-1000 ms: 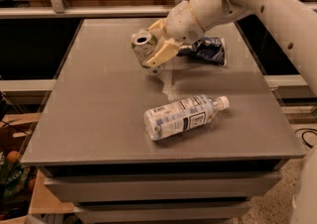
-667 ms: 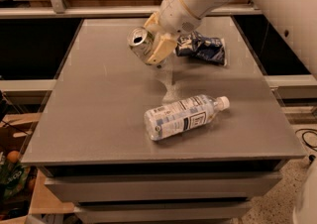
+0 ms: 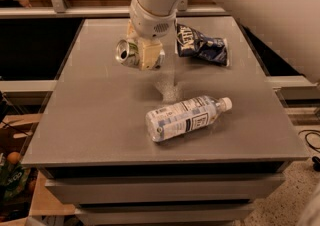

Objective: Knock 7up can over

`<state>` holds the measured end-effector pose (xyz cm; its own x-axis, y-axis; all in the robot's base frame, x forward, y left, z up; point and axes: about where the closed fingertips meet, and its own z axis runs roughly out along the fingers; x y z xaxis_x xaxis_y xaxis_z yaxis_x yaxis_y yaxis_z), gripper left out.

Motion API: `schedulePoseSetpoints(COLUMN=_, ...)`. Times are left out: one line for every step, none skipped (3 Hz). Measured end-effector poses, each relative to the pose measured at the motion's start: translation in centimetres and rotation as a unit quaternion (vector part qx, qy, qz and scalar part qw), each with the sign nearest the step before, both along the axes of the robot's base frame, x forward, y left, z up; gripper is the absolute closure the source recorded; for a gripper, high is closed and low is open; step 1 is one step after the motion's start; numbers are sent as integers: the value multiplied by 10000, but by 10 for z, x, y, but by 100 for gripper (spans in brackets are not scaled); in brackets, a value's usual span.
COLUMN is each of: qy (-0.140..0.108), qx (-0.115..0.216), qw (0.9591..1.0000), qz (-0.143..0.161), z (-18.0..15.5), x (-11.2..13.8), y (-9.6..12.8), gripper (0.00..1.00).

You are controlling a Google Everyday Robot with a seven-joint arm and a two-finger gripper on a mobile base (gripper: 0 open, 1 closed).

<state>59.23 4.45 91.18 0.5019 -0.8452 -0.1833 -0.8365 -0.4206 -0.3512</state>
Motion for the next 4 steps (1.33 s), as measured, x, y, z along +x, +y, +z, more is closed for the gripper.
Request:
schedulePoseSetpoints(qy=-205, qx=-751, qw=9968, qz=196, z=-15, x=1, y=6, gripper=100)
schedulePoseSetpoints(qy=-251, qx=-1218, qw=9914, qz=396, z=-29, x=1, y=13, gripper=100)
schedulePoseSetpoints(qy=-158, qx=-1330, qw=9896, qz=519, z=-37, x=0, y=17, gripper=84)
schedulePoseSetpoints(qy=-30, qx=-1322, qw=9893, qz=614, z=-42, x=-1, y=22, gripper=60)
